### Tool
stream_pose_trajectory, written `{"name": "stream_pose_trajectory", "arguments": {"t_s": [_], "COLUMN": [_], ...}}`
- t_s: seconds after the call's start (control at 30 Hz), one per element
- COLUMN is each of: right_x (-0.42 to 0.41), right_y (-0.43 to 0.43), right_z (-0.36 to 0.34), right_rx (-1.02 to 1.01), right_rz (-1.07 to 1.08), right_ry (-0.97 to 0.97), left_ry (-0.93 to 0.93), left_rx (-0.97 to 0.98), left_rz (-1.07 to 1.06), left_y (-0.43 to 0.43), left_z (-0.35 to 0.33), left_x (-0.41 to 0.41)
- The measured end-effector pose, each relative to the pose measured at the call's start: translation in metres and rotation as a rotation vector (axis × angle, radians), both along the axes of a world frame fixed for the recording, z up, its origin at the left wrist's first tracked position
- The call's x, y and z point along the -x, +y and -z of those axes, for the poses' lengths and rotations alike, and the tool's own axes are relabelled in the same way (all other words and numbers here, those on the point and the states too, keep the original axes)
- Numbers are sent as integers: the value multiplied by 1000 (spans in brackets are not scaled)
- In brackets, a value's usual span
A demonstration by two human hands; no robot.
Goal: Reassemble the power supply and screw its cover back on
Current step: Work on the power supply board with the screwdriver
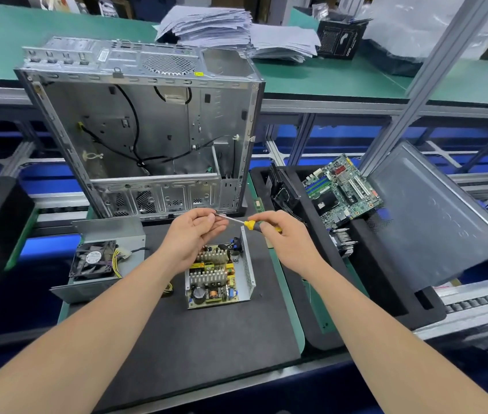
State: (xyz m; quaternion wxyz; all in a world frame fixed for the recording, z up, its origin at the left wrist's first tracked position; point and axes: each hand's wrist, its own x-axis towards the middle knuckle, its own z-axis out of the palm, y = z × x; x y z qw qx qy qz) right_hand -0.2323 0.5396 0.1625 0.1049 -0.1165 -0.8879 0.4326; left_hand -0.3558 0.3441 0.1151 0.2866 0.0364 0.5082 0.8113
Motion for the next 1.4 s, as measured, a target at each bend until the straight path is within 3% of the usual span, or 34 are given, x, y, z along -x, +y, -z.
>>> {"name": "stream_pose_trajectory", "arguments": {"t_s": [0.7, 1.07, 1.27, 1.33, 1.4], "right_x": [-1, -1, -2, -3, -4], "right_y": [0, -10, -16, -16, -15], "right_z": [-4, 0, 6, 7, 10], "right_rx": [-251, 245, 373, 396, 421], "right_rz": [-130, 57, 97, 111, 125], "right_ry": [128, -33, -34, -30, -31], "left_ry": [-76, -199, -260, -142, 151], "left_rx": [5, -77, -101, 46, 340], "left_rz": [42, 32, 19, 1, -31], "left_y": [3, 1, 0, -3, -7], "left_z": [-3, -4, -5, -5, -2], "left_x": [11, 14, 13, 13, 12]}}
